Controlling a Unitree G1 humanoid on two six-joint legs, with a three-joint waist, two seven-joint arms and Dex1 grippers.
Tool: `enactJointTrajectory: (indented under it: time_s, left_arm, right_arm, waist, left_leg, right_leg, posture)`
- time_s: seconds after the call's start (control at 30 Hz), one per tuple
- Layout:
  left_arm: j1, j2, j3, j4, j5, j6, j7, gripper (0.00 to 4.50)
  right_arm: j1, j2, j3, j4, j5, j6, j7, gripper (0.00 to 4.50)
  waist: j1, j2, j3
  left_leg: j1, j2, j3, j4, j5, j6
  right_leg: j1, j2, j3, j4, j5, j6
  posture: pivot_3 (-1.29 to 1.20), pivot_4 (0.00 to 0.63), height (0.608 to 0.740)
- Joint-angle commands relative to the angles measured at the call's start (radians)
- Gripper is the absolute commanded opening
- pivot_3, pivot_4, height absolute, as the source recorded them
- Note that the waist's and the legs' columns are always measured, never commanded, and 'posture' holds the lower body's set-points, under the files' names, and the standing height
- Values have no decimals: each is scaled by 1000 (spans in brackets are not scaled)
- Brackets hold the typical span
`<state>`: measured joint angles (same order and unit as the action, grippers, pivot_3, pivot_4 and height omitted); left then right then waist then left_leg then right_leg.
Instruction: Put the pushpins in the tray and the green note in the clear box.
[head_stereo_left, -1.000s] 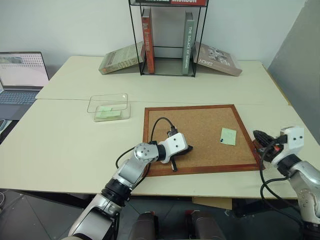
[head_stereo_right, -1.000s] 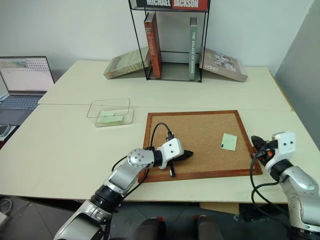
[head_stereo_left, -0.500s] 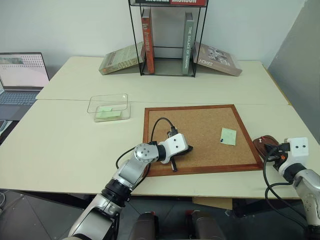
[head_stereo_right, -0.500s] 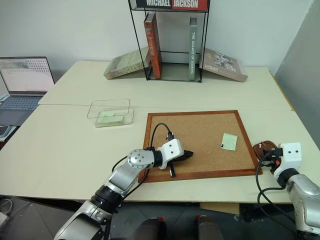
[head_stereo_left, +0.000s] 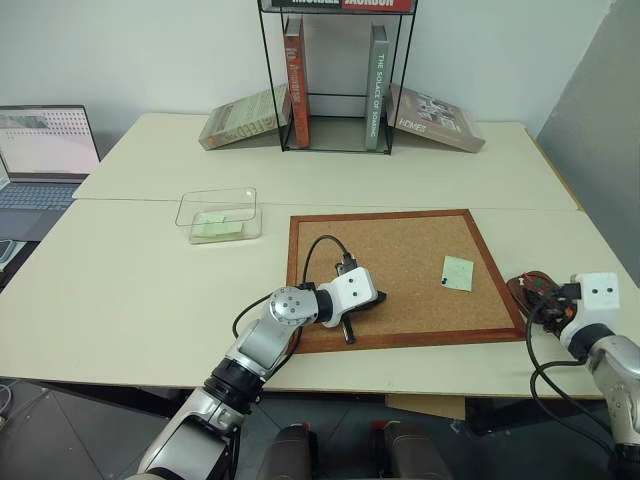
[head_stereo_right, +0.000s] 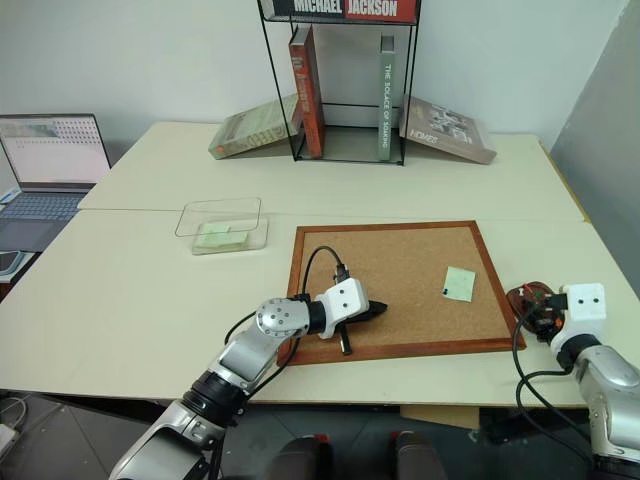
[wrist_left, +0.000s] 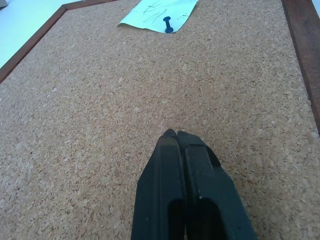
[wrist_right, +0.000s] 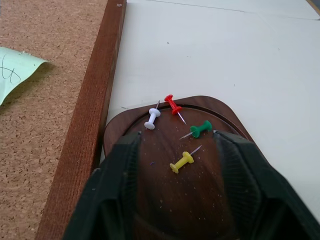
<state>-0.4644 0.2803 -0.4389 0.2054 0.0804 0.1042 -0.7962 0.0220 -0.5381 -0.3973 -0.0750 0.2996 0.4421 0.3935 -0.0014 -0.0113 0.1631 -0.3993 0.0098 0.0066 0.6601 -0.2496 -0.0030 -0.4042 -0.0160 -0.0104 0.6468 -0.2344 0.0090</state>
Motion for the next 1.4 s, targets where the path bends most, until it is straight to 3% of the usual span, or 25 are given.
enactJointTrajectory:
  time_s: [0.03, 0.13, 0.4, 0.57, 0.87, 1.0, 1.4]
  left_arm:
    - [40, 4, -46, 73, 45, 35, -8, 0]
    - [40, 2, -45, 74, 44, 36, -6, 0]
    - [37, 1, -38, 78, 42, 38, -3, 0]
    - [36, 1, -34, 82, 43, 39, -3, 0]
    - [35, 3, -33, 82, 45, 38, -6, 0]
    - [37, 4, -32, 79, 45, 39, -6, 0]
    - [48, 9, -34, 67, 44, 42, -9, 0]
  right_arm:
    - [-23, -8, -42, -64, 50, -38, 30, 2916]
    - [-23, 8, -32, -111, 98, -43, 68, 2916]
    - [-4, 28, 161, -197, 81, -52, 164, 2916]
    - [-43, 29, 264, -124, 3, -114, 183, 2916]
    - [-130, 82, 326, 17, -63, -186, 156, 2916]
    - [-150, 92, 335, 53, -85, -203, 147, 2388]
    - [-131, 88, 319, 40, -75, -211, 158, 31]
  waist:
    - [0, 0, 0]
    - [0, 0, 0]
    - [0, 0, 0]
    - [0, -1, 0]
    - [0, -1, 0]
    - [0, -1, 0]
    - [0, -1, 0]
  left_leg:
    - [0, 0, 0, 0, 0, 0]
    - [0, 0, 0, 0, 0, 0]
    - [0, 0, 0, 0, 0, 0]
    - [0, 0, 0, 0, 0, 0]
    - [0, 1, -1, 0, 0, 0]
    - [0, 0, -1, 0, 0, 0]
    - [0, 1, 0, 0, 0, 0]
  right_leg:
    - [0, 0, 0, 0, 0, 0]
    - [0, 0, 0, 0, 0, 0]
    - [0, 0, 0, -1, 0, 0]
    - [0, 0, 0, -1, 0, 0]
    - [0, 0, -1, -1, 0, 0]
    - [0, 0, -1, -1, 0, 0]
    - [0, 0, 0, -1, 0, 0]
  posture:
    - [0, 150, 740]
    - [0, 150, 740]
    - [0, 150, 740]
    - [0, 150, 740]
    - [0, 150, 740]
    - [0, 150, 740]
    - [0, 150, 740]
